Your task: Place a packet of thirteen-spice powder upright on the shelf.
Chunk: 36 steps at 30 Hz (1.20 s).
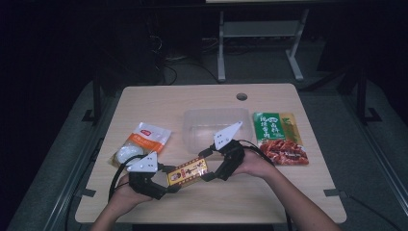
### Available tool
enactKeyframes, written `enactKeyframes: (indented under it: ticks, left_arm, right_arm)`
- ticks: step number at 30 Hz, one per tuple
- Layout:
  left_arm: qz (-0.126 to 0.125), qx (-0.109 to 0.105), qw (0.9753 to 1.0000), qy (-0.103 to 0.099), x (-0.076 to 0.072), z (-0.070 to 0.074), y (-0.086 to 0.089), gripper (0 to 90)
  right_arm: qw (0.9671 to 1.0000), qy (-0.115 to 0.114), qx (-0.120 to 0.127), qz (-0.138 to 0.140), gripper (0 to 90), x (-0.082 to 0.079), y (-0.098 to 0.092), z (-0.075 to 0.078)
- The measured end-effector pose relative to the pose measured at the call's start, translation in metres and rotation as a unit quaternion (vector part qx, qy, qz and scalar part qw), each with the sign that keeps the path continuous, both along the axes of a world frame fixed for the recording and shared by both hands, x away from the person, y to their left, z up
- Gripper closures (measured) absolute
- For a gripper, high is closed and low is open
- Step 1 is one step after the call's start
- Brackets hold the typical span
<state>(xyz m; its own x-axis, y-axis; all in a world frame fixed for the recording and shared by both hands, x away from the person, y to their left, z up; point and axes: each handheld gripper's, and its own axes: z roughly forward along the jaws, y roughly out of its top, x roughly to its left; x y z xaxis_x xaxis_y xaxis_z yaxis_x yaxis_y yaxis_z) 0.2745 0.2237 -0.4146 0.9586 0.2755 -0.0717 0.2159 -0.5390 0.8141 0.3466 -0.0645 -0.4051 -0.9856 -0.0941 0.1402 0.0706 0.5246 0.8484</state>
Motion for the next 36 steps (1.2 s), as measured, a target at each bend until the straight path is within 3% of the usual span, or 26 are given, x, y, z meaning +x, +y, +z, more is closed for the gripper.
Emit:
enactKeyframes:
  ticks: [8,17,28,32,36]
  left_arm:
    - [-0.007,-0.004,1.0,-0.001,-0.001,0.001,-0.001,32.3]
    - [-0.021,-0.008,0.9997,0.004,0.0,-0.001,0.0,32.2]
    - [-0.042,-0.008,0.999,0.013,0.002,-0.006,0.001,31.7]
    - [-0.031,-0.006,0.9994,0.012,0.002,-0.008,0.001,29.8]
    - [-0.01,0.003,0.9998,0.018,0.003,-0.01,0.009,20.3]
  right_arm:
    - [0.9999,-0.001,0.009,0.012,26.2,-0.003,-0.001,-0.001]
    - [0.9996,-0.01,0.011,0.025,29.0,-0.005,-0.002,0.0]
    - [0.9992,-0.025,-0.009,0.029,32.1,-0.012,-0.001,0.0]
    - [0.9993,-0.026,-0.012,0.026,32.1,-0.013,-0.001,0.001]
    - [0.9994,-0.025,-0.016,0.015,32.2,-0.012,-0.005,0.002]
